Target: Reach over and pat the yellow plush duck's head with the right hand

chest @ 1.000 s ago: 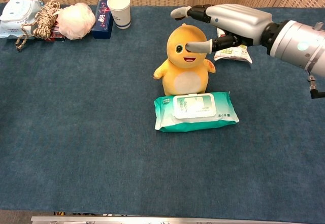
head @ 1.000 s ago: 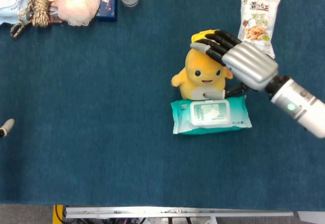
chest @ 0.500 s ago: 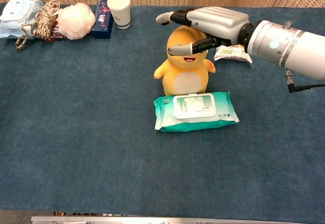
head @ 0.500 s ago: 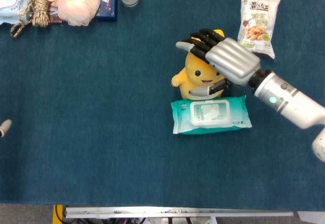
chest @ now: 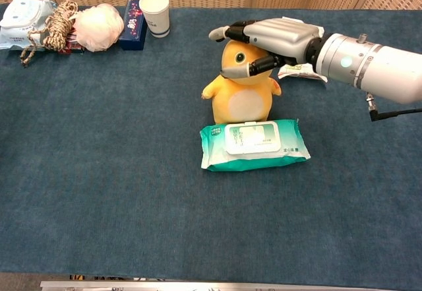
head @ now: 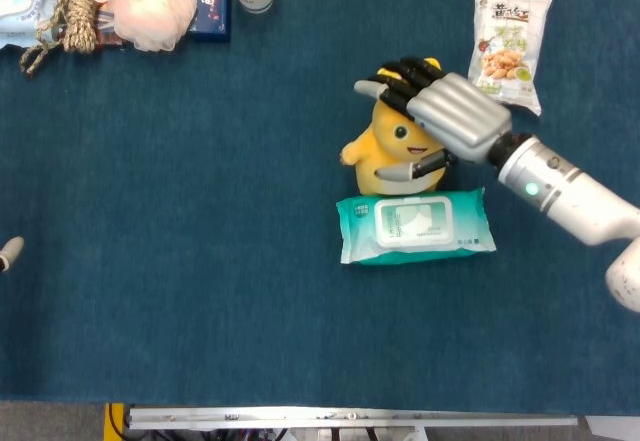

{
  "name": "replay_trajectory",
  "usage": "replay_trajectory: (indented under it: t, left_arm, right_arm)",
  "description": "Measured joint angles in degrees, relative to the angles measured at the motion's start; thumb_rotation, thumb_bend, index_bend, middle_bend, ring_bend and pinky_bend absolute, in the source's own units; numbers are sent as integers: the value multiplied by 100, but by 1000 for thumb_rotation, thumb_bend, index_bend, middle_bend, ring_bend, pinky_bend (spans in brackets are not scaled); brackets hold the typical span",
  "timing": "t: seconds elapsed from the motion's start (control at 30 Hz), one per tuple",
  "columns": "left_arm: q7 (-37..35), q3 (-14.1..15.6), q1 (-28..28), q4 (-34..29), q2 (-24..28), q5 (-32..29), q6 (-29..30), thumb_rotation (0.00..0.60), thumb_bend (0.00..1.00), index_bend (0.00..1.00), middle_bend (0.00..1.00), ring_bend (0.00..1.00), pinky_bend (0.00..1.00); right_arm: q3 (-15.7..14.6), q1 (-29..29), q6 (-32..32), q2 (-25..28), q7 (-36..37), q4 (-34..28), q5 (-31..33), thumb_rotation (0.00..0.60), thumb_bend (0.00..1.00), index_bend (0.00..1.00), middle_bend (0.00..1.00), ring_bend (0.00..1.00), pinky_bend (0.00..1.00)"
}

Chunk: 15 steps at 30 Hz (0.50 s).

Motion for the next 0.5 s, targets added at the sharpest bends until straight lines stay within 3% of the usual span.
replay_trajectory:
  t: [0.5]
  left_arm:
    - [11,-18,-15,-17,2,10,-9,600,27,155,67,15,0]
  right_arm:
    - [35,-55,373,173,244,-208,-189,58,0,88,130,0,0]
